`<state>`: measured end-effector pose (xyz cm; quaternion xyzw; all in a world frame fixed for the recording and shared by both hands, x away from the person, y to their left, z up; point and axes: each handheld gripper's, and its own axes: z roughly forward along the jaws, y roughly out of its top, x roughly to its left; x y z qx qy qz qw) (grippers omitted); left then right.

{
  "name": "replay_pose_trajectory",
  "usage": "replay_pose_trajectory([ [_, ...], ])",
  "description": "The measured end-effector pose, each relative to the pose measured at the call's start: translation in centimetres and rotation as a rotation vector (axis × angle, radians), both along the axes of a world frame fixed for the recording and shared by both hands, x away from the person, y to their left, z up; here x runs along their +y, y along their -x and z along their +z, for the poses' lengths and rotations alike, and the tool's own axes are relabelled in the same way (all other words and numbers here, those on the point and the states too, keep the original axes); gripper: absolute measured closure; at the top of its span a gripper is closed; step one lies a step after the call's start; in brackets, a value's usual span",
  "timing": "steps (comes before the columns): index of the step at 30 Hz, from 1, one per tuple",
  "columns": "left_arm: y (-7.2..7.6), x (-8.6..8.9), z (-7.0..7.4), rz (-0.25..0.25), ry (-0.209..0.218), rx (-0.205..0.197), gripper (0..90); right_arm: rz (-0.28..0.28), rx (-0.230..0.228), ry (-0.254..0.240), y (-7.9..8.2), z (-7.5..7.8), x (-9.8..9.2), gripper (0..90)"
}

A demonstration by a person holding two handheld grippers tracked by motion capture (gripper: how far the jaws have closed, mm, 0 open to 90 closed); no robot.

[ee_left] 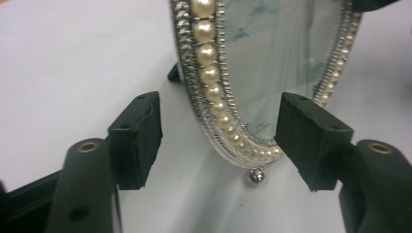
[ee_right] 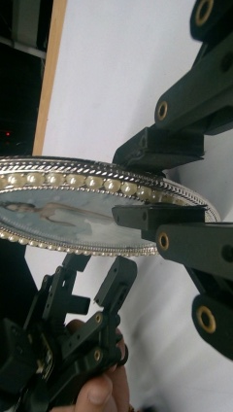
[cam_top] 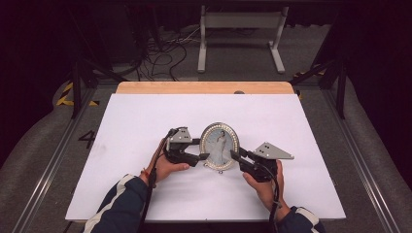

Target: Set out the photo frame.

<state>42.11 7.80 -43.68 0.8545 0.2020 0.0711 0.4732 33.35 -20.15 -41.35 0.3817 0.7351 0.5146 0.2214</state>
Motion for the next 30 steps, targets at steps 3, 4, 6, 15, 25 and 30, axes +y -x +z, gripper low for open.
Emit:
replay_pose_trajectory([
  [3, -0.2, 0.1, 0.0, 0.021, 0.024, 0.000, 32.9, -0.006, -0.011, 0.003, 0.3, 0.1, 0.0, 74.7],
  [4, -0.3, 0.1, 0.0, 0.017, 0.040, 0.003, 33.4, -0.008, -0.012, 0.000, 0.4, 0.1, -0.1, 75.4],
  [6, -0.3, 0.1, 0.0, 0.012, 0.043, 0.002, 35.6, -0.017, -0.014, -0.008, 0.6, 0.1, -0.2, 76.1],
  [15, 0.4, 0.1, 0.3, -0.010, 0.031, -0.042, 62.1, -0.007, 0.014, -0.021, 0.4, 0.1, -0.5, 77.8],
  [25, 1.4, 0.8, 0.4, 0.020, -0.002, -0.033, 64.1, 0.019, 0.024, -0.030, -0.8, 0.0, -0.3, 77.7],
  [30, 2.0, 1.2, 0.4, 0.031, -0.006, -0.042, 64.7, 0.030, 0.027, -0.033, -1.3, 0.0, -0.2, 77.2],
])
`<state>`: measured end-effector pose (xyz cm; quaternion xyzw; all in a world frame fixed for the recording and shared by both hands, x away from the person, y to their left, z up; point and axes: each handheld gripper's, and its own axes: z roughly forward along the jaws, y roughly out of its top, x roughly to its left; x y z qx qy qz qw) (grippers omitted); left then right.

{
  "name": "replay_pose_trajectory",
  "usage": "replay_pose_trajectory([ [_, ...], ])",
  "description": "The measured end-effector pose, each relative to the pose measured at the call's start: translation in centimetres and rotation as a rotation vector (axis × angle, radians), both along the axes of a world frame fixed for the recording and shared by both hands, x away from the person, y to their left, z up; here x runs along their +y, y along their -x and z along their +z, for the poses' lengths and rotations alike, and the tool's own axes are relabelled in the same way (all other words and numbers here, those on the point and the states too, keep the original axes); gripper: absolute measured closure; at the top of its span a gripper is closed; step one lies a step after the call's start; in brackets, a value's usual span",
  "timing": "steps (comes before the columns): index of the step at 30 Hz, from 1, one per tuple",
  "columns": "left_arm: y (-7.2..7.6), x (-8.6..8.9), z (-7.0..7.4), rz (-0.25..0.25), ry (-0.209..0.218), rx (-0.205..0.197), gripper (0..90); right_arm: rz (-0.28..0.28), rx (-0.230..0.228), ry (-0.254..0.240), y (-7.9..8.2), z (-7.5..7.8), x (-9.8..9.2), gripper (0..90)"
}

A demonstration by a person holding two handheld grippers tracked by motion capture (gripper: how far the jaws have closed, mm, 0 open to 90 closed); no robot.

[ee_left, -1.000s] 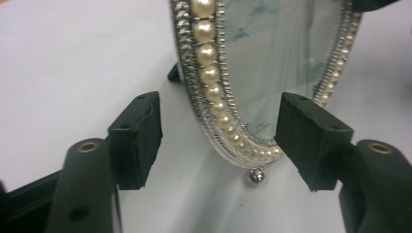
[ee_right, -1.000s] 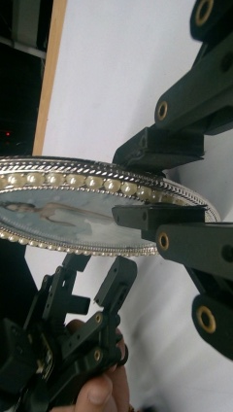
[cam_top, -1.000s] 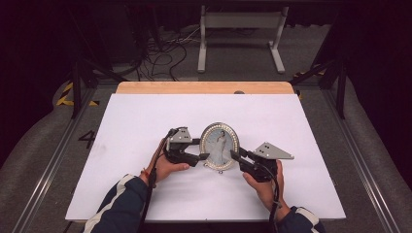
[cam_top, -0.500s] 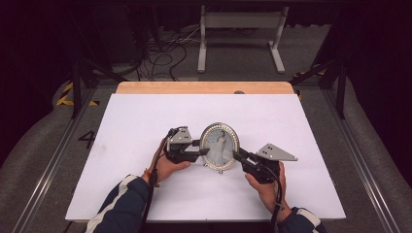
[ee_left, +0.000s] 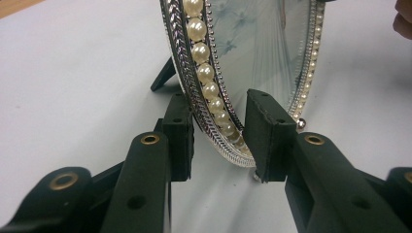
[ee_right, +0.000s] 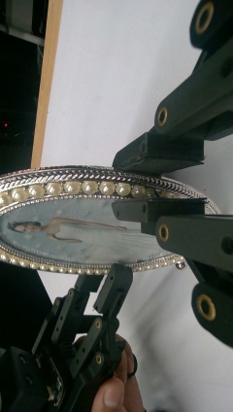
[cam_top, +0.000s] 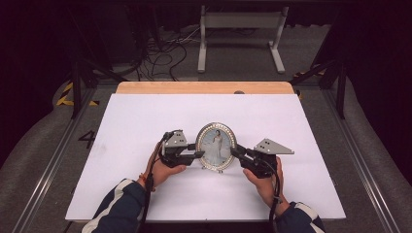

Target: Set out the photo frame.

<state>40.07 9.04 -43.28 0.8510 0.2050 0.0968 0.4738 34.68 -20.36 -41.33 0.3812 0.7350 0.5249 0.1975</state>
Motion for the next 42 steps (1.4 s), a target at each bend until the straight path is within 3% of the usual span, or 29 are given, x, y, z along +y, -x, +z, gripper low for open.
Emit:
replay_pose_trajectory([
  [7, 0.4, 0.2, 0.1, 0.005, -0.014, -0.014, 65.6, 0.013, -0.004, 0.015, -0.5, 0.0, 0.2, 75.5],
  [11, 0.3, 0.1, 0.1, 0.015, -0.008, -0.030, 61.7, 0.007, -0.011, 0.033, -0.3, -0.1, 0.3, 74.7],
  [14, 0.1, 0.3, 0.3, 0.043, 0.019, -0.039, 54.5, 0.004, -0.002, 0.046, -0.2, -0.4, 0.3, 71.2],
  [16, -0.1, 0.5, 0.4, 0.061, 0.058, -0.041, 47.8, 0.004, 0.003, 0.058, 0.0, -0.6, 0.3, 72.7],
  [19, -0.2, 0.5, 0.5, 0.050, 0.074, -0.040, 48.4, 0.001, 0.007, 0.067, 0.1, -0.9, 0.3, 74.3],
  [20, -0.2, 0.4, 0.4, 0.040, 0.075, -0.037, 53.3, 0.002, 0.004, 0.069, 0.2, -1.0, 0.3, 74.5],
  [24, 0.2, -0.1, 0.4, 0.014, 0.041, -0.052, 61.9, 0.005, 0.006, 0.065, 0.1, -1.0, 0.4, 75.0],
  [27, 0.2, -0.1, 0.4, 0.028, 0.038, -0.052, 65.3, 0.004, 0.010, 0.064, 0.1, -1.0, 0.4, 74.7],
  [42, 1.3, 0.4, 0.4, 0.061, 0.018, -0.063, 65.4, 0.031, 0.003, 0.108, -0.9, -0.8, 0.9, 71.9],
])
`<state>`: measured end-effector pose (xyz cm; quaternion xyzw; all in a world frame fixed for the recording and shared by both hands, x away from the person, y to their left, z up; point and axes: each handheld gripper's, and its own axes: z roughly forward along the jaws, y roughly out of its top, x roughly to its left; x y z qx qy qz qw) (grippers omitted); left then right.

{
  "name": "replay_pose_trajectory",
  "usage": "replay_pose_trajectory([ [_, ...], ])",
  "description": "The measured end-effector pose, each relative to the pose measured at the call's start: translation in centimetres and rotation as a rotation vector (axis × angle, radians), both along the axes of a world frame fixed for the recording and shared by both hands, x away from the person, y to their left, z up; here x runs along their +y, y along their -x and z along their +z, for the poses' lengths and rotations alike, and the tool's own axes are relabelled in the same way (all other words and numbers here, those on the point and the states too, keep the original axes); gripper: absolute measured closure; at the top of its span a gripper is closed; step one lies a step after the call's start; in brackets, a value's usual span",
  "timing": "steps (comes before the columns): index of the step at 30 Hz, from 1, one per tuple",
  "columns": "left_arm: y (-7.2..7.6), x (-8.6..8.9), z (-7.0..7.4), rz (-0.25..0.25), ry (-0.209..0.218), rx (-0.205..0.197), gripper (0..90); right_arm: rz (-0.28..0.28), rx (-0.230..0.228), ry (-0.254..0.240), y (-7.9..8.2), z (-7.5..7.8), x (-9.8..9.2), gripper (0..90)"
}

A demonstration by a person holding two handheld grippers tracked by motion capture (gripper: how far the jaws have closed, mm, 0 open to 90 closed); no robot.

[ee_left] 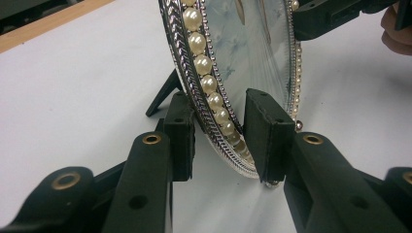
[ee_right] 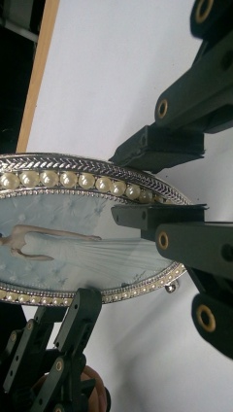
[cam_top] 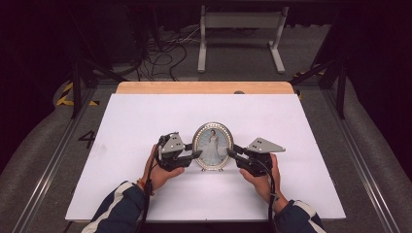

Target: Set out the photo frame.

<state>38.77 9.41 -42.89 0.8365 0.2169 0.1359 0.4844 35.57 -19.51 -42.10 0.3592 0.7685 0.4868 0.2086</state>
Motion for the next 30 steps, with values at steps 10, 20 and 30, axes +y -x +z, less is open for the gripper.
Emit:
replay_pose_trajectory([
  [10, -0.1, -0.4, -0.2, 0.004, -0.008, -0.016, 63.0, 0.006, -0.025, 0.060, 0.2, -0.1, 0.2, 70.9],
  [20, 0.0, -0.6, -0.3, 0.011, -0.030, -0.028, 55.4, 0.026, -0.027, 0.106, 0.3, -0.1, 0.6, 58.0],
  [30, 0.4, -1.1, -0.3, 0.064, -0.101, -0.074, 30.4, 0.043, -0.035, 0.129, 0.3, 0.0, 0.8, 39.9],
])
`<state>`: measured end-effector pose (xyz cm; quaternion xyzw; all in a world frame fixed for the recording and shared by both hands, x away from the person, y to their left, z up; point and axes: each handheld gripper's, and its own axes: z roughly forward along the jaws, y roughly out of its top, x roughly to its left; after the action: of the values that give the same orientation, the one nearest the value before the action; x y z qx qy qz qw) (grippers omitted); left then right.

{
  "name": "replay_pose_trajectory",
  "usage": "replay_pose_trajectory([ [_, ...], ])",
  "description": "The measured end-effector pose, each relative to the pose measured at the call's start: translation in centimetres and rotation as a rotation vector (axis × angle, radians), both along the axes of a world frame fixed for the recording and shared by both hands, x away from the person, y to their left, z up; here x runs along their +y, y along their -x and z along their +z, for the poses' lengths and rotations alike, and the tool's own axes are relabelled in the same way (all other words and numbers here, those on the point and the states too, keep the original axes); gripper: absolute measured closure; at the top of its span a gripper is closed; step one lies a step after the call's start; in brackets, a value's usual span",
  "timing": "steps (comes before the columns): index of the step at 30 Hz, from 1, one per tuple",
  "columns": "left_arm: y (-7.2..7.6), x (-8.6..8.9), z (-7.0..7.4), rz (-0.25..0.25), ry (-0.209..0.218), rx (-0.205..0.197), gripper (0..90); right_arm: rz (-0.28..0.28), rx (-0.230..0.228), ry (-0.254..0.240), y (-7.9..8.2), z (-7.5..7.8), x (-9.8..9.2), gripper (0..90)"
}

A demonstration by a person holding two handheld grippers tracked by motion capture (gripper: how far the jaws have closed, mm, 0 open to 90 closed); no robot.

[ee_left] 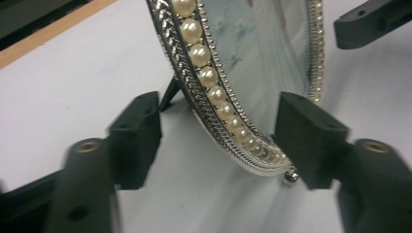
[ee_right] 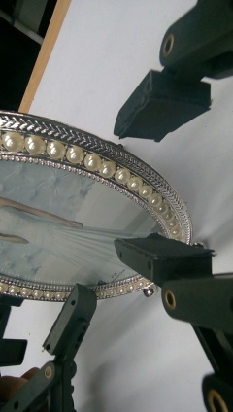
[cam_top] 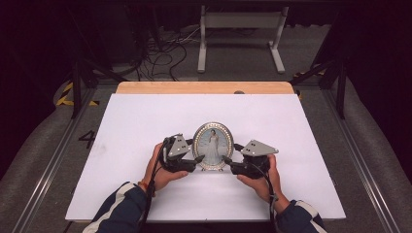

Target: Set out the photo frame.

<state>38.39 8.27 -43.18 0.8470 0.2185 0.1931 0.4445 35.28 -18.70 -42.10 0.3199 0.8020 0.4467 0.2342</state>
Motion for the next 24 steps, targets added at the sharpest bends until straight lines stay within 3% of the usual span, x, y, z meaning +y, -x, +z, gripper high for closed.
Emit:
replay_pose_trajectory([
  [7, 0.01, 0.03, 0.01, -0.005, 0.000, 0.003, 17.4, -0.004, 0.016, 0.046, -0.21, -0.20, -0.03, 28.8],
  [14, 0.01, -0.10, -0.07, -0.026, -0.011, 0.018, 12.1, 0.016, 0.027, 0.066, -0.32, -0.42, 0.02, 22.1],
  [24, 0.15, 0.30, 0.03, -0.056, -0.019, 0.007, 8.0, 0.011, 0.030, 0.097, -0.47, -0.55, -0.02, 10.9],
])
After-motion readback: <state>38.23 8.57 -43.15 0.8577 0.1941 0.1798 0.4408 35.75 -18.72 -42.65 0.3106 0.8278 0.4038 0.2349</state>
